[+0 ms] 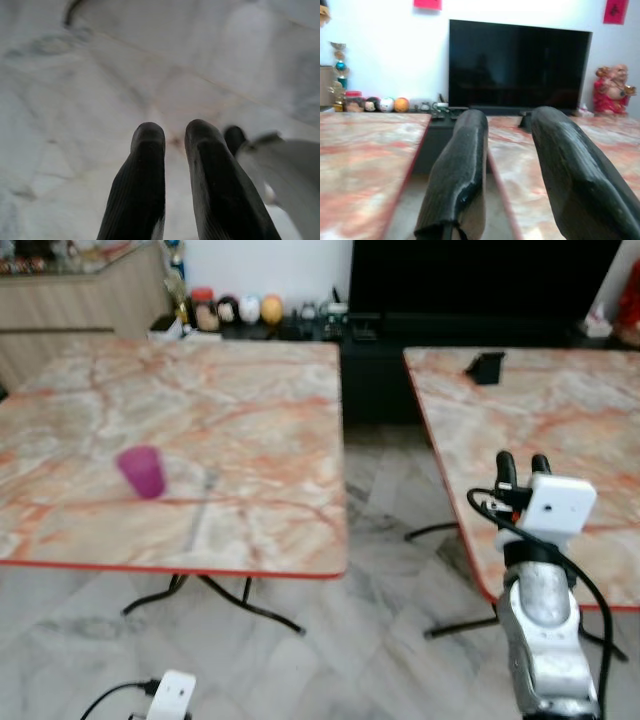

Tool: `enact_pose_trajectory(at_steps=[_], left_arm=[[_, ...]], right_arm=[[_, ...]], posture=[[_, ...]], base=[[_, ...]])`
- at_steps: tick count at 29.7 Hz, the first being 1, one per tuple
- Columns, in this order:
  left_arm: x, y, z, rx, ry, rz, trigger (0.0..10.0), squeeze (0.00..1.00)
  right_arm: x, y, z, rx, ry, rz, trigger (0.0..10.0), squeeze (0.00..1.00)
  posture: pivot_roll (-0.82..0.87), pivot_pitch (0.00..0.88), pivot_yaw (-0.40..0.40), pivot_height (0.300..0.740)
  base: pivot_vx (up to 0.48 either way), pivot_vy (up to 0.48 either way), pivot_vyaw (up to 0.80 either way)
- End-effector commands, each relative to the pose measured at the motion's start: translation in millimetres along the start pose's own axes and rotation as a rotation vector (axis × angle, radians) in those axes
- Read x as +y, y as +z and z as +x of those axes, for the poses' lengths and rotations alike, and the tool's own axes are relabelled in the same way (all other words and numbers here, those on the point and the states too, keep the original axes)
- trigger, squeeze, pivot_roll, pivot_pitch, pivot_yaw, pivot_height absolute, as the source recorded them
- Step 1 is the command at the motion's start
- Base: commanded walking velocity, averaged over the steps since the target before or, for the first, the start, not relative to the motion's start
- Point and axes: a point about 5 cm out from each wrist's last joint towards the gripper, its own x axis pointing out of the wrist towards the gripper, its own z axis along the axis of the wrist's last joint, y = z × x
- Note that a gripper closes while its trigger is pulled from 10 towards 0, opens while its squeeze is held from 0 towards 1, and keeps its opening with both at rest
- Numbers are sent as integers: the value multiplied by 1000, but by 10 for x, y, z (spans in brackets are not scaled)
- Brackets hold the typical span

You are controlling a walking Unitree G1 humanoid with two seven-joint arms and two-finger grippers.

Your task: Setting the table

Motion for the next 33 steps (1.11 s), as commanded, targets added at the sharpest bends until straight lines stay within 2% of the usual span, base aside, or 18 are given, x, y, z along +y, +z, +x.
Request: enact_pose_trajectory(at_steps=[1, 26, 33], left_arm=[[-52, -33, -4, 15, -11, -8, 10000, 0], [-66, -39, -6, 13, -12, -5, 10000, 0], [-62, -31, -7, 3, -10, 0, 10000, 0]], right_arm=[[-73, 13, 13, -5, -20, -9, 10000, 0], [-19, 10, 34, -7, 0, -3, 10000, 0], [-24, 1, 36, -4, 0, -3, 10000, 0]], posture=[[-33, 0, 9, 740], [-27, 0, 8, 740], [-26, 0, 7, 740]], base=[[0, 480, 0], [0, 480, 0], [0, 113, 0]])
